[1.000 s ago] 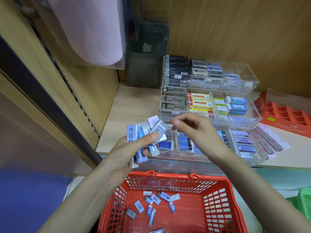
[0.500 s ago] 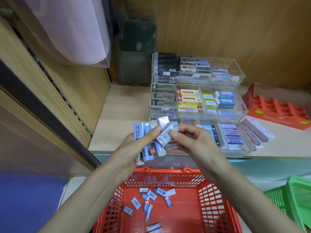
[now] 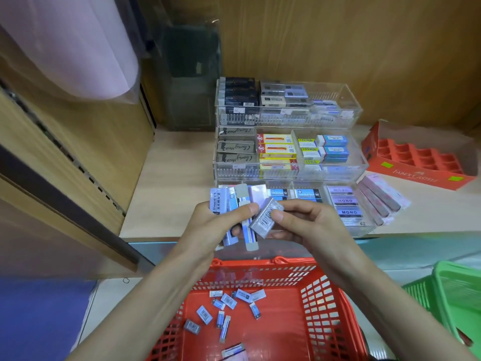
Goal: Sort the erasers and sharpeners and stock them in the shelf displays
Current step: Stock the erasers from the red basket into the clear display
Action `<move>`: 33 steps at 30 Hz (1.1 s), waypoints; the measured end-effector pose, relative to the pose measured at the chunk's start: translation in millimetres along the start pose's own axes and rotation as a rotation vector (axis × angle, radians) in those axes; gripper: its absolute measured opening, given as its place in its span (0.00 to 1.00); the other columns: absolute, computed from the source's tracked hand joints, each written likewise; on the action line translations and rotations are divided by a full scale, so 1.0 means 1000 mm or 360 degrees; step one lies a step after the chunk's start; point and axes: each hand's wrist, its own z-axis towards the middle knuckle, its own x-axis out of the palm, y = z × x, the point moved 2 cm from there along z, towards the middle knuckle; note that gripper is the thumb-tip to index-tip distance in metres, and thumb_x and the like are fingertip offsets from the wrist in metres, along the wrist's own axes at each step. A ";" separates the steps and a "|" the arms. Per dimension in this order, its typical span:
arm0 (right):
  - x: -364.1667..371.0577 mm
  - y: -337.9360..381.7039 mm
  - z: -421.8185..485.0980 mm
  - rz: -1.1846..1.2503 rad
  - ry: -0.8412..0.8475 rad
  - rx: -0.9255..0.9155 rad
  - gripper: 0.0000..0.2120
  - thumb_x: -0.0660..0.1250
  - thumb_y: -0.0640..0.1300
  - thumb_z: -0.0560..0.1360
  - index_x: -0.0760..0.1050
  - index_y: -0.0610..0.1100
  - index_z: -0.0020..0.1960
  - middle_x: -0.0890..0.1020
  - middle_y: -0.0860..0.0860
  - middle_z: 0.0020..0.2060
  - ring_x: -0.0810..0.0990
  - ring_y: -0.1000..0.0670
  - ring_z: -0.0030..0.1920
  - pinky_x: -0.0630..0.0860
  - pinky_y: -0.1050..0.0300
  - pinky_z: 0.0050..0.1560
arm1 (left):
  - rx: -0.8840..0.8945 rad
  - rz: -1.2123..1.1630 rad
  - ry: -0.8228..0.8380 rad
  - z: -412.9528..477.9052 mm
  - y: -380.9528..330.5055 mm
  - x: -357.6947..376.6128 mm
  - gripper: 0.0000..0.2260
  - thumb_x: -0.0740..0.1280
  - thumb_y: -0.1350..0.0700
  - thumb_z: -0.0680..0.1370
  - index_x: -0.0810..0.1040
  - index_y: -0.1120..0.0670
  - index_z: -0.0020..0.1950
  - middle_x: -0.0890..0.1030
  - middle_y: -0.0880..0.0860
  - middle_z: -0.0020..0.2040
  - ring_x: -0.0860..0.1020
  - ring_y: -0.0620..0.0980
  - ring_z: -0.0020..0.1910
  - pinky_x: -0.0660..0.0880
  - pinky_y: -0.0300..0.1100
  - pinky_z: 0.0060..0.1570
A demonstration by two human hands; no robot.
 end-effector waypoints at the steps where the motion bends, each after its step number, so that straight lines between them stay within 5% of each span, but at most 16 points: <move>1: -0.004 0.000 -0.001 0.0007 -0.0020 0.0008 0.08 0.68 0.36 0.70 0.80 0.36 0.48 0.85 0.43 0.41 0.84 0.48 0.39 0.79 0.63 0.40 | -0.0002 0.0013 -0.0010 0.001 0.001 0.002 0.06 0.72 0.57 0.72 0.81 0.60 0.40 0.72 0.54 0.28 0.67 0.46 0.24 0.64 0.41 0.33; 5: -0.028 0.002 -0.003 -0.0140 -0.0215 -0.0058 0.03 0.70 0.39 0.69 0.80 0.43 0.42 0.82 0.50 0.34 0.75 0.55 0.32 0.72 0.68 0.34 | -0.0046 -0.0006 -0.0111 0.008 0.003 0.002 0.08 0.73 0.54 0.70 0.78 0.54 0.33 0.70 0.50 0.23 0.67 0.45 0.23 0.64 0.42 0.34; 8: -0.037 0.002 -0.005 0.0099 -0.0182 -0.0013 0.08 0.68 0.39 0.67 0.76 0.38 0.45 0.79 0.47 0.29 0.74 0.54 0.27 0.71 0.67 0.30 | -0.0055 -0.0062 -0.0120 0.013 0.003 0.003 0.11 0.74 0.48 0.62 0.78 0.54 0.35 0.70 0.50 0.24 0.66 0.46 0.24 0.63 0.44 0.36; 13: -0.035 0.000 -0.009 0.0564 -0.0018 -0.0044 0.12 0.69 0.31 0.66 0.74 0.40 0.47 0.80 0.43 0.36 0.82 0.49 0.36 0.79 0.63 0.39 | -0.0063 -0.0070 -0.0058 0.016 0.002 0.014 0.14 0.73 0.47 0.61 0.77 0.55 0.37 0.70 0.50 0.25 0.66 0.47 0.25 0.63 0.41 0.31; 15: -0.034 0.000 -0.008 0.0617 0.0049 -0.0087 0.11 0.74 0.37 0.65 0.76 0.41 0.45 0.79 0.44 0.40 0.81 0.49 0.39 0.78 0.62 0.42 | -0.0064 -0.0063 -0.0031 0.015 0.003 0.017 0.13 0.73 0.47 0.62 0.76 0.54 0.36 0.70 0.50 0.25 0.66 0.47 0.26 0.63 0.41 0.32; 18: -0.034 -0.002 -0.008 0.0255 -0.0072 -0.0212 0.10 0.78 0.49 0.63 0.78 0.47 0.38 0.80 0.50 0.41 0.77 0.52 0.42 0.75 0.62 0.44 | -0.0056 -0.0055 0.0007 0.014 0.005 0.019 0.12 0.73 0.46 0.62 0.77 0.53 0.35 0.70 0.51 0.26 0.66 0.48 0.27 0.62 0.44 0.34; 22: -0.034 -0.005 -0.011 -0.0305 -0.0189 -0.0357 0.10 0.70 0.33 0.71 0.76 0.46 0.46 0.82 0.49 0.46 0.79 0.50 0.44 0.73 0.59 0.46 | -0.0047 -0.0067 0.0003 0.015 0.007 0.014 0.11 0.77 0.47 0.62 0.78 0.51 0.35 0.70 0.50 0.26 0.66 0.48 0.28 0.61 0.45 0.37; 26: -0.029 -0.004 -0.010 -0.0240 -0.0192 -0.0366 0.16 0.67 0.27 0.71 0.72 0.46 0.50 0.79 0.47 0.48 0.82 0.50 0.49 0.77 0.62 0.48 | -0.0023 -0.0106 -0.0052 0.016 0.003 0.010 0.13 0.73 0.47 0.62 0.77 0.54 0.38 0.70 0.50 0.26 0.67 0.47 0.26 0.63 0.43 0.34; 33: -0.025 0.006 -0.002 -0.0242 -0.0370 -0.0385 0.10 0.70 0.31 0.70 0.77 0.44 0.48 0.83 0.56 0.33 0.80 0.61 0.37 0.74 0.71 0.40 | -0.0008 -0.0242 -0.0117 0.018 -0.007 0.016 0.09 0.73 0.51 0.65 0.78 0.54 0.38 0.70 0.50 0.26 0.67 0.45 0.25 0.63 0.41 0.32</move>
